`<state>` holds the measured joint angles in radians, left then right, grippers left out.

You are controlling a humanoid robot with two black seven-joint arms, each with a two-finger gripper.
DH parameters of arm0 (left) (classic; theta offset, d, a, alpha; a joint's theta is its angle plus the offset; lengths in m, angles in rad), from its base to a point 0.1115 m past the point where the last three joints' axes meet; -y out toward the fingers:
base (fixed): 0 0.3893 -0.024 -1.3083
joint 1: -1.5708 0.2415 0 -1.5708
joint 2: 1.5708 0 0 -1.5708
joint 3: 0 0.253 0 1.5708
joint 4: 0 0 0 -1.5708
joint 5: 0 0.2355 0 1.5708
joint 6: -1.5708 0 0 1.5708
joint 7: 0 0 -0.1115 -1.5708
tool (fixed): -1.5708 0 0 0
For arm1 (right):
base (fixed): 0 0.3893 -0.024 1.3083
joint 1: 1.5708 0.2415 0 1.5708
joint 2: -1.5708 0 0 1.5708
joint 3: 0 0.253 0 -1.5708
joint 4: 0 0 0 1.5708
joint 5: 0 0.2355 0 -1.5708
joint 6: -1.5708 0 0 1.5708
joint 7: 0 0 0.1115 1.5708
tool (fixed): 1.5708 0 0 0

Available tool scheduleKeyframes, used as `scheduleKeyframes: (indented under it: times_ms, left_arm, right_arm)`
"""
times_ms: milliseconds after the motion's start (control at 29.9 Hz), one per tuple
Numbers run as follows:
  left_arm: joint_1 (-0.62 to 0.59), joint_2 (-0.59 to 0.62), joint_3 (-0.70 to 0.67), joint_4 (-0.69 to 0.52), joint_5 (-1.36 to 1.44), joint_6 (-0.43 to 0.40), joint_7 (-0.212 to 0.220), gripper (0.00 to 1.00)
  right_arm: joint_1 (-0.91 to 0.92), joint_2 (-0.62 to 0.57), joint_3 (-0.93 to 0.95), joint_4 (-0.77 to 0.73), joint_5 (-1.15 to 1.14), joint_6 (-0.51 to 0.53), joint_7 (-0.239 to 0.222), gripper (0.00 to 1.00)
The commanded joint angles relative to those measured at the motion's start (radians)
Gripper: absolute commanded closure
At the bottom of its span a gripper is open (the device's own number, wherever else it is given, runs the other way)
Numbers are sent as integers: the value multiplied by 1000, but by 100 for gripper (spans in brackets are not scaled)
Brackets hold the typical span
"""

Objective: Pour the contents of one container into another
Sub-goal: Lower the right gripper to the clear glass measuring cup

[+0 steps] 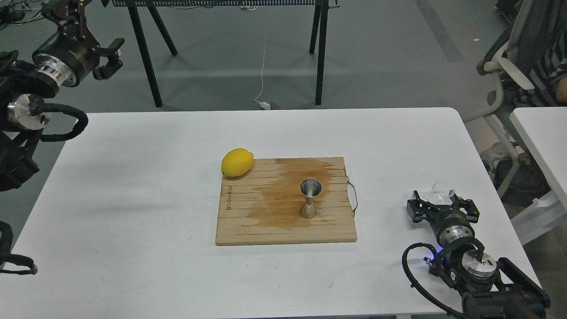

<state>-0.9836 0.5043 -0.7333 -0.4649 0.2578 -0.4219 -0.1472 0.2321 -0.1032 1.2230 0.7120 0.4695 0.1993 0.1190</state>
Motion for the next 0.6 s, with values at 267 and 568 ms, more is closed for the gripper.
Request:
scheduleKeyframes:
  times_ms: [267,568]
  left_arm:
    - [-6,6,2,0,0,0,0,1]
    - [-12,8,3,0,1,0,2,1]
  right_arm:
    - [0,-6,-22,0,-3,14,-1,46]
    - [-2,-3,-22,9,-5,57,2,80]
